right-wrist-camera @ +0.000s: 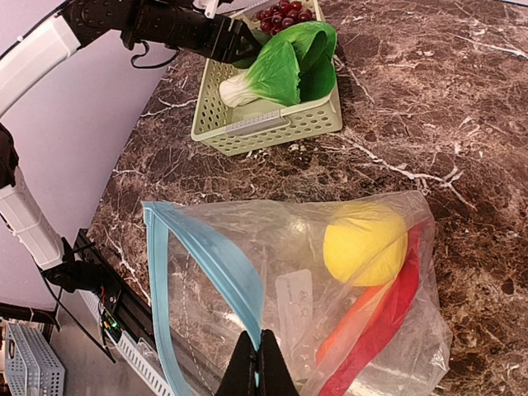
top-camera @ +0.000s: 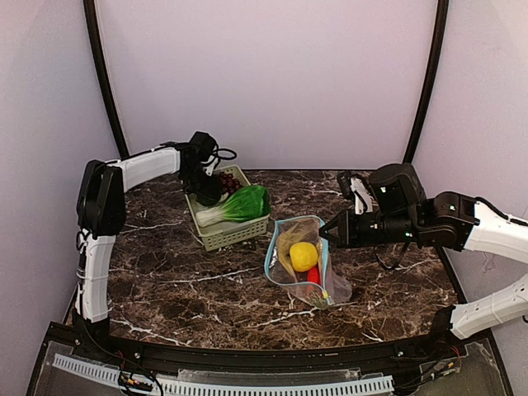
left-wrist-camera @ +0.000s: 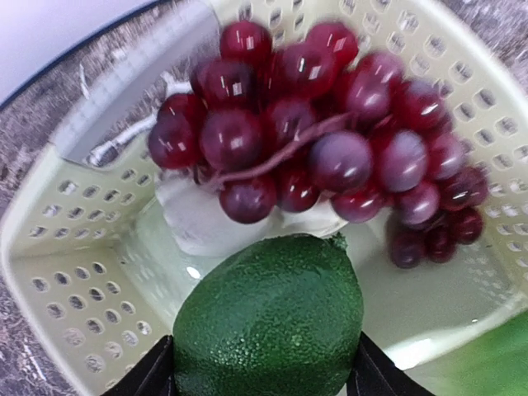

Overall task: Place the food in the zip-top bag and seal the zipper
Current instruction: Pick up the fake fruit from the bin, then place the fake fruit in the zipper food storage bag.

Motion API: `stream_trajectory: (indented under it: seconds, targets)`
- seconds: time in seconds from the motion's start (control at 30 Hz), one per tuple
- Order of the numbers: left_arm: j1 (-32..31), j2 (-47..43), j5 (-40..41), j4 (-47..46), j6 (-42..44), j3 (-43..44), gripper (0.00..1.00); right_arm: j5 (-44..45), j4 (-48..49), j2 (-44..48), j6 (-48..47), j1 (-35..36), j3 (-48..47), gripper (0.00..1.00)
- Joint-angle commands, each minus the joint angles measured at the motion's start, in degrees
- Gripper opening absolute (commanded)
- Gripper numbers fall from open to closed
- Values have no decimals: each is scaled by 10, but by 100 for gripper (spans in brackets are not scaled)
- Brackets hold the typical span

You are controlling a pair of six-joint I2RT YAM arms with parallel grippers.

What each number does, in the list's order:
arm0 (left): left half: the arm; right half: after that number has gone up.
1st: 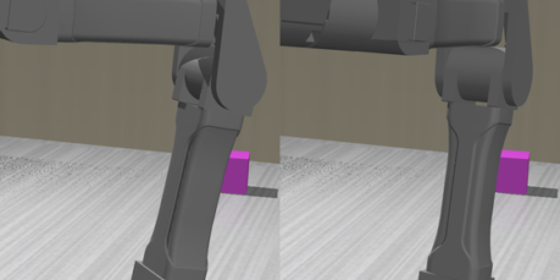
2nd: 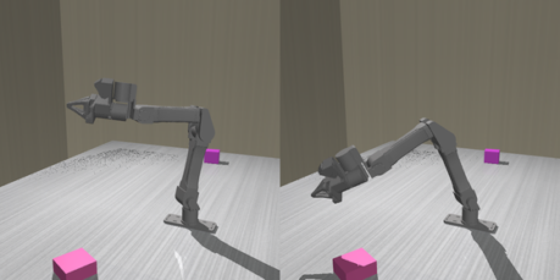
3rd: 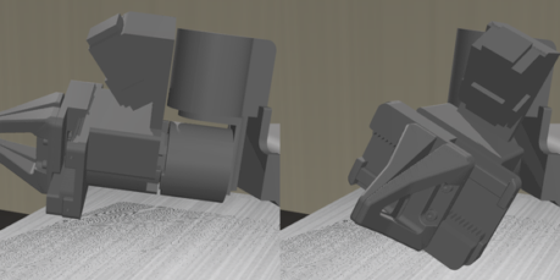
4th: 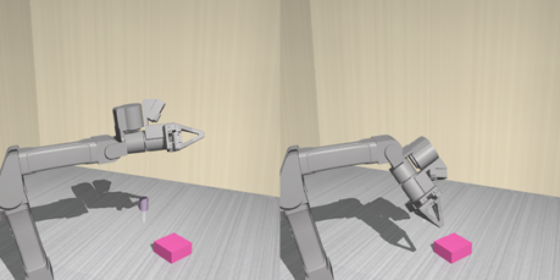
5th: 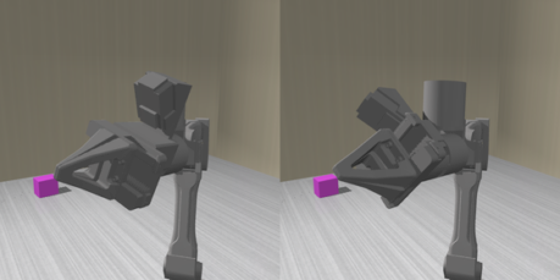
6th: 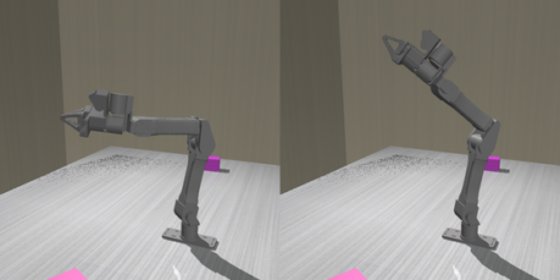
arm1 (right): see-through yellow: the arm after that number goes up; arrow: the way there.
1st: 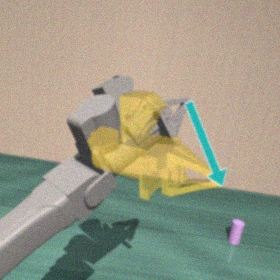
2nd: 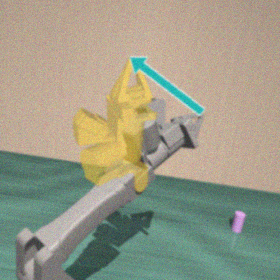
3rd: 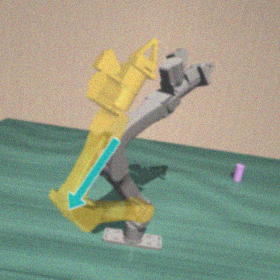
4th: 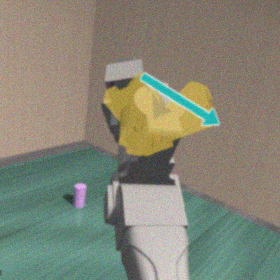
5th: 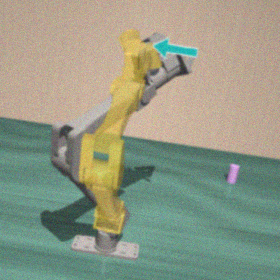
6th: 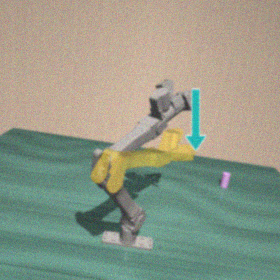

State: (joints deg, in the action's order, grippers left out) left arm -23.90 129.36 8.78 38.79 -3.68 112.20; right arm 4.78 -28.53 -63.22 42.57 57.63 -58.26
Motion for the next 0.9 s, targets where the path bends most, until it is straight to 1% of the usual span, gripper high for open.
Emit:
stream_trajectory:
  seconds: [0.0, 0.2, 0.27, 0.4, 0.47, 0.6, 0.77, 0.87]
  targets:
    - [1, -98, -21, 5, -11, 20, 57, 9, 3, 1, 4, -4, -7, 0]
    - [0, -190, -44, -24, -25, -35, 56, 10, 3, -5, 0, -4, -15, 0]
    - [-2, -231, -65, -47, -32, -68, 56, 11, 3, -6, -1, -4, -17, 0]
    - [-22, -328, -117, -97, -40, -175, 56, 11, 4, -6, -3, -5, -20, 0]
    - [-38, -392, -137, -112, -50, -217, 56, 10, 4, -7, -5, -4, -22, 0]
    - [-87, -483, -158, -137, -73, -296, 56, 9, 4, -8, -9, -5, -26, 0]
    - [-136, -578, -187, -165, -116, -376, 56, 9, 4, -13, -15, -4, -30, 0]
    - [-184, -634, -191, -190, -157, -434, 56, 8, 4, -14, -16, -5, -34, 0]
